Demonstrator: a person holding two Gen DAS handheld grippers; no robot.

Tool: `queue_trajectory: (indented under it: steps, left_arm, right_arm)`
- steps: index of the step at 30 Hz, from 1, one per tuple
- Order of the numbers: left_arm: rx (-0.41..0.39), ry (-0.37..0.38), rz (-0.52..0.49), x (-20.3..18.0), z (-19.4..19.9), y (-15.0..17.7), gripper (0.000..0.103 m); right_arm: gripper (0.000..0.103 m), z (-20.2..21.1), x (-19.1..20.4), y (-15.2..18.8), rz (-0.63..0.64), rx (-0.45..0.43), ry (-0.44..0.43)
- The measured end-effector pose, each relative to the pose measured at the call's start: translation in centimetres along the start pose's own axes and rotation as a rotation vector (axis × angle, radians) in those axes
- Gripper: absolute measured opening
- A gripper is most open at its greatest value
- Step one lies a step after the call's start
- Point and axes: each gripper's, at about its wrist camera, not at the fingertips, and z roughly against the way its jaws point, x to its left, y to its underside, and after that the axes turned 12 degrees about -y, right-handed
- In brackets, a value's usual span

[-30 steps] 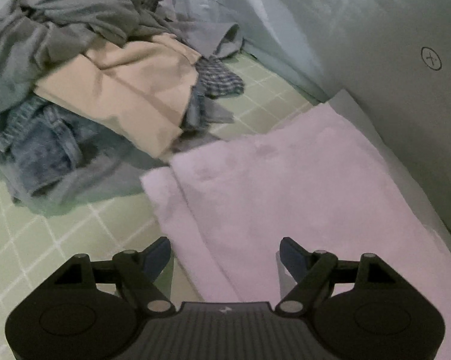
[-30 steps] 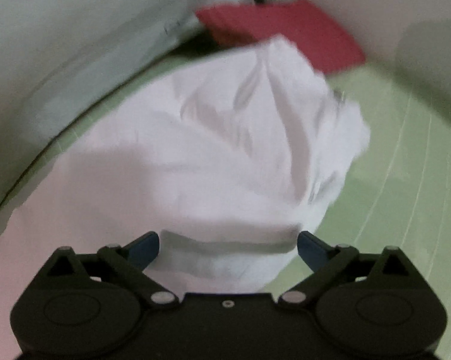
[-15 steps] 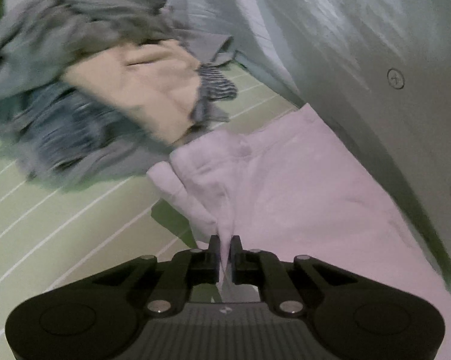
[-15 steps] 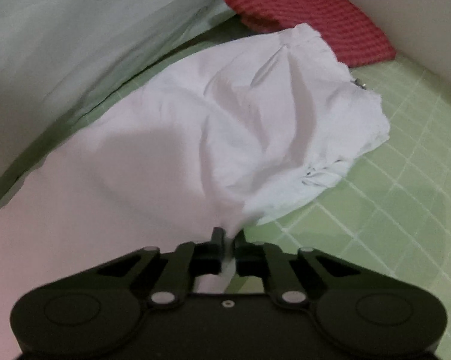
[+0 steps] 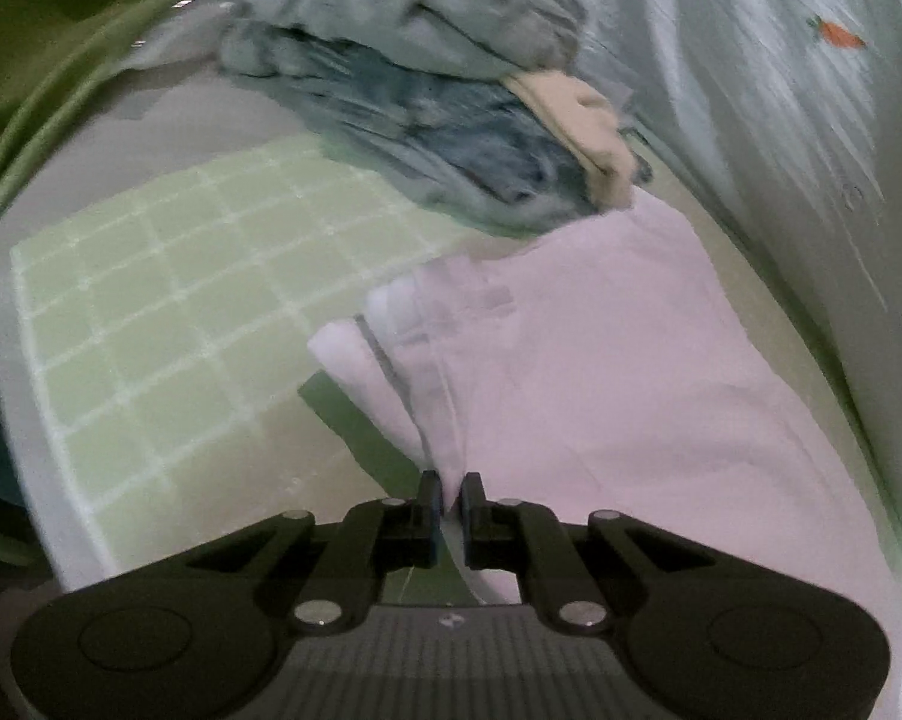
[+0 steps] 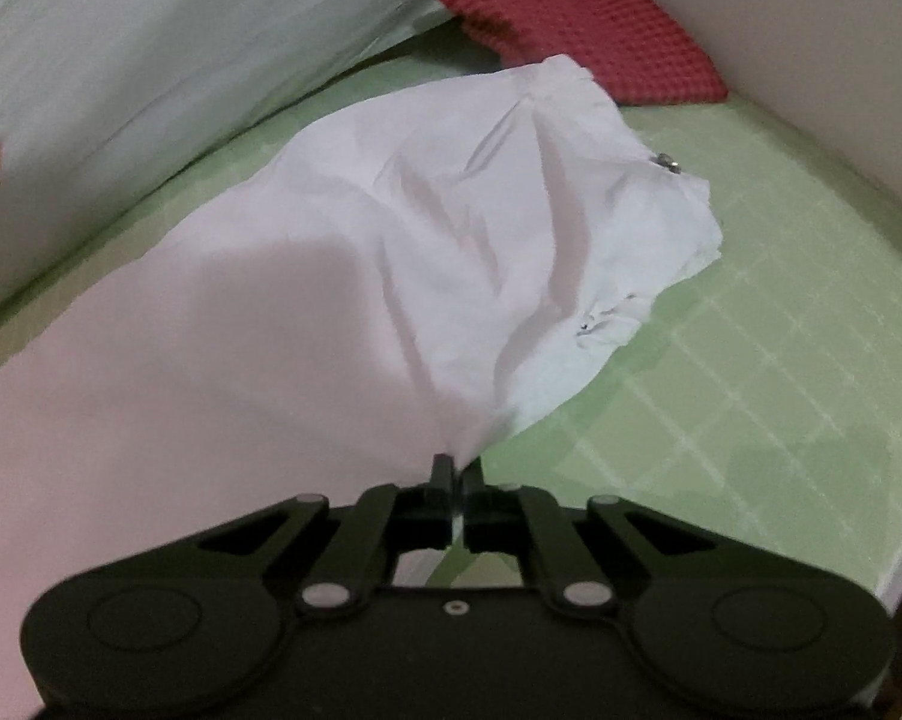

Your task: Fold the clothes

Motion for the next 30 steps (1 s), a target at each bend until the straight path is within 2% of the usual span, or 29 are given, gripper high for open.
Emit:
queue_trajectory:
  steps: [5,9,11,13,14,15,16,18,21,23,27,30]
  left_arm:
    - [0.007,-0.042,-0.002,3.3,-0.4,-0.8,0.009]
    - [0.023,-0.059,-0.007,3.7,-0.9,-0.7,0.009]
    - [0.022,-0.080,-0.030,3.3,-0.9,-0.6,0.015]
    - [0.008,-0.111,-0.066,2.7,-0.6,-0.6,0.020]
    - [0.001,-0.122,-0.080,2.4,-0.4,-0.6,0.024]
    - [-0.006,-0.127,-0.082,2.1,-0.1,-0.4,0.038]
    - [-0.015,-0.128,-0.072,1.8,0.5,-0.1,0.050]
    - [-0.042,-0.115,-0.042,0.9,1.7,0.6,0.060]
    - [-0.068,-0.104,-0.013,-0.9,3.5,2.4,0.063]
    - [-0.075,-0.100,-0.028,-2.7,4.5,4.1,0.064]
    - [-0.086,-0.085,-0.055,-5.8,6.4,7.7,0.066]
    - [-0.084,-0.076,-0.066,-8.1,7.4,10.5,0.068]
  right_arm:
    - [0.003,1.6,1.2,3.3,0.010,0.027,-0.035]
    - [0.003,3.1,1.6,4.7,0.051,0.008,-0.034]
    - [0.007,3.6,0.8,4.6,0.015,-0.002,-0.062]
    - [0.015,4.2,0.0,4.4,-0.033,-0.020,-0.096]
    - [0.033,4.6,-0.6,4.3,-0.062,-0.040,-0.113]
    - [0.054,4.9,-1.2,4.2,-0.092,-0.062,-0.127]
    - [0.062,5.2,-2.1,4.1,-0.126,-0.089,-0.135]
    - [0.080,5.5,-3.8,3.6,-0.196,-0.134,-0.149]
    - [0.084,4.5,-7.0,1.7,-0.325,-0.148,-0.157]
    - [0.086,3.4,-8.9,0.3,-0.385,-0.143,-0.151]
    - [0.091,1.1,-11.3,-2.4,-0.400,-0.143,-0.155]
    - [0.094,-0.4,-11.8,-4.1,-0.350,-0.105,-0.165]
